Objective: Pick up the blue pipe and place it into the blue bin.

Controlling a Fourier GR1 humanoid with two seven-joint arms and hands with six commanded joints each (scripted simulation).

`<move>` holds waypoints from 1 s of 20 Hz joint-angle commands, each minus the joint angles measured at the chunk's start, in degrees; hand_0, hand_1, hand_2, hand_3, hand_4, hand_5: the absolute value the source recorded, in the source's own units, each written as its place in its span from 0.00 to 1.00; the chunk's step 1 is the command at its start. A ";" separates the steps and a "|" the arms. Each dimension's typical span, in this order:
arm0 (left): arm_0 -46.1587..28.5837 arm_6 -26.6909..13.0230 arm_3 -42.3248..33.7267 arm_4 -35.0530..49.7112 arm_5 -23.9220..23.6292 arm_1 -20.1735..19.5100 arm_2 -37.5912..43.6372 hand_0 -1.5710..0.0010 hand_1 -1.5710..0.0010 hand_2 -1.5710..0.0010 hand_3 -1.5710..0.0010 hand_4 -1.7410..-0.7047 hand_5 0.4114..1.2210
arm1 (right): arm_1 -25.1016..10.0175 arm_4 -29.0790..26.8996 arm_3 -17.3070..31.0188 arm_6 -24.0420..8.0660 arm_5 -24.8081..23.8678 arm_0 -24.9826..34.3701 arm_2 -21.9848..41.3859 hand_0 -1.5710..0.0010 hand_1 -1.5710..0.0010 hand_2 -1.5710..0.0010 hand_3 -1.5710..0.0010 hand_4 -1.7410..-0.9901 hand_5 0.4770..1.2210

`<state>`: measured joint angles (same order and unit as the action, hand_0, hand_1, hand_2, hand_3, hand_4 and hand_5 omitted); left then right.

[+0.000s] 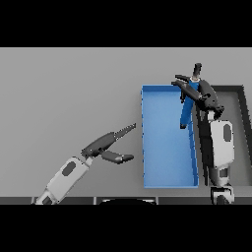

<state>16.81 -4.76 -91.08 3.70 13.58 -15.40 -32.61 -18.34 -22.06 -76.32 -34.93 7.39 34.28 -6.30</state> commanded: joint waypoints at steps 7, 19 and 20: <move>-0.05 -0.30 0.56 -0.88 -0.27 0.82 -0.91 1.00 1.00 1.00 1.00 0.88 0.08 | -9.24 -7.12 1.08 -0.01 -9.60 -6.95 18.21 0.00 0.00 0.00 0.45 0.16 0.96; -0.81 0.07 -0.39 -0.37 -0.34 0.19 -0.60 1.00 1.00 1.00 1.00 0.88 0.08 | -25.28 -25.35 1.38 0.03 -14.49 0.21 45.47 0.90 0.91 0.91 0.94 0.73 0.61; -1.10 0.13 -0.79 -0.46 -0.37 0.29 -0.94 1.00 1.00 1.00 1.00 0.88 0.08 | -25.60 -25.13 1.48 -0.01 -13.72 0.43 45.75 0.90 0.92 0.93 0.96 0.73 0.58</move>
<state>15.69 -4.54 -91.87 3.25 13.25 -15.09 -33.57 -43.96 -47.17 -74.84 -34.95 -6.33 34.72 39.43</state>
